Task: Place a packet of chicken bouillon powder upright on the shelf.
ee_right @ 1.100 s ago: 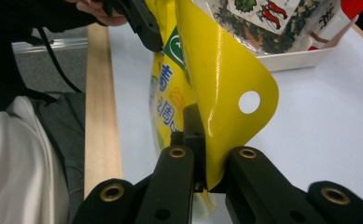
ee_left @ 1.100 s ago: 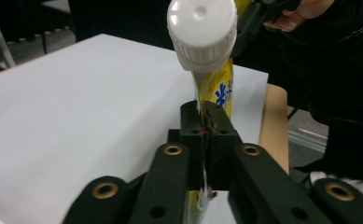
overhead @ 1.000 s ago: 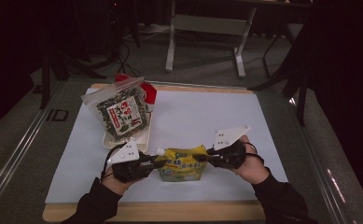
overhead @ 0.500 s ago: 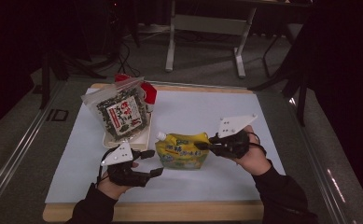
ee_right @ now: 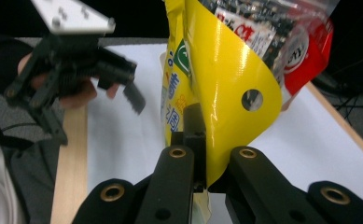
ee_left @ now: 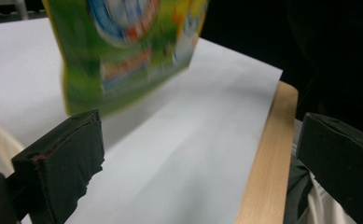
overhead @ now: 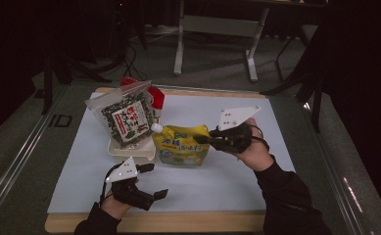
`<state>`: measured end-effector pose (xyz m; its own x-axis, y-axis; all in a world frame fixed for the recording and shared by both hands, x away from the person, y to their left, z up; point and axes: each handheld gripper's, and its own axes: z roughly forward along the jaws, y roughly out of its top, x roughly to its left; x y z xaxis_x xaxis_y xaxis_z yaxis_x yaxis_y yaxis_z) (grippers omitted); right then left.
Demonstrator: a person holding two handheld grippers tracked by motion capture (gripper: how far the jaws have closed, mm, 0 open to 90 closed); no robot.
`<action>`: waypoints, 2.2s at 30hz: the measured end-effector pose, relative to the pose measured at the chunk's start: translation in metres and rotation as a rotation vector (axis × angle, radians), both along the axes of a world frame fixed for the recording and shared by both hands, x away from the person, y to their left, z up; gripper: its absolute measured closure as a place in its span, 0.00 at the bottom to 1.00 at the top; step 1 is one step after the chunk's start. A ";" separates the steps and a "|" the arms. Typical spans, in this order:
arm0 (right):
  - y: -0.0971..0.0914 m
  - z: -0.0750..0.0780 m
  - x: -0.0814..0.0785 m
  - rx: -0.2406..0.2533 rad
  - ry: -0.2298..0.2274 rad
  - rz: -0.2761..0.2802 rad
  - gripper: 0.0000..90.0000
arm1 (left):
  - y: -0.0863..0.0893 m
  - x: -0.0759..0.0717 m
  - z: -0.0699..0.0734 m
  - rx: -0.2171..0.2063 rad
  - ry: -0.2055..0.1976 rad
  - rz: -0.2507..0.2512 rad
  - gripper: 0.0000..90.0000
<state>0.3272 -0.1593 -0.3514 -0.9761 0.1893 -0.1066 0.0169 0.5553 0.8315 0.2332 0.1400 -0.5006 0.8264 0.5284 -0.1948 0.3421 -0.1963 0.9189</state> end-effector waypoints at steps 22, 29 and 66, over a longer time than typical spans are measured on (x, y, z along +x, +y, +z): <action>0.068 0.013 0.029 0.058 -0.002 0.052 1.00 | -0.009 -0.017 -0.029 0.081 -0.008 0.000 0.01; 0.099 0.006 0.041 0.079 0.010 0.074 1.00 | -0.012 -0.017 -0.031 0.081 -0.001 -0.014 0.01; 0.152 -0.075 0.063 0.063 0.143 0.087 0.96 | -0.007 -0.016 -0.032 0.073 0.003 -0.026 0.01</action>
<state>0.3905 -0.0074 -0.4261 -0.9935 0.1050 0.0441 0.0916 0.5064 0.8574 0.2168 0.1329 -0.5330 0.8395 0.5196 -0.1587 0.3384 -0.2716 0.9009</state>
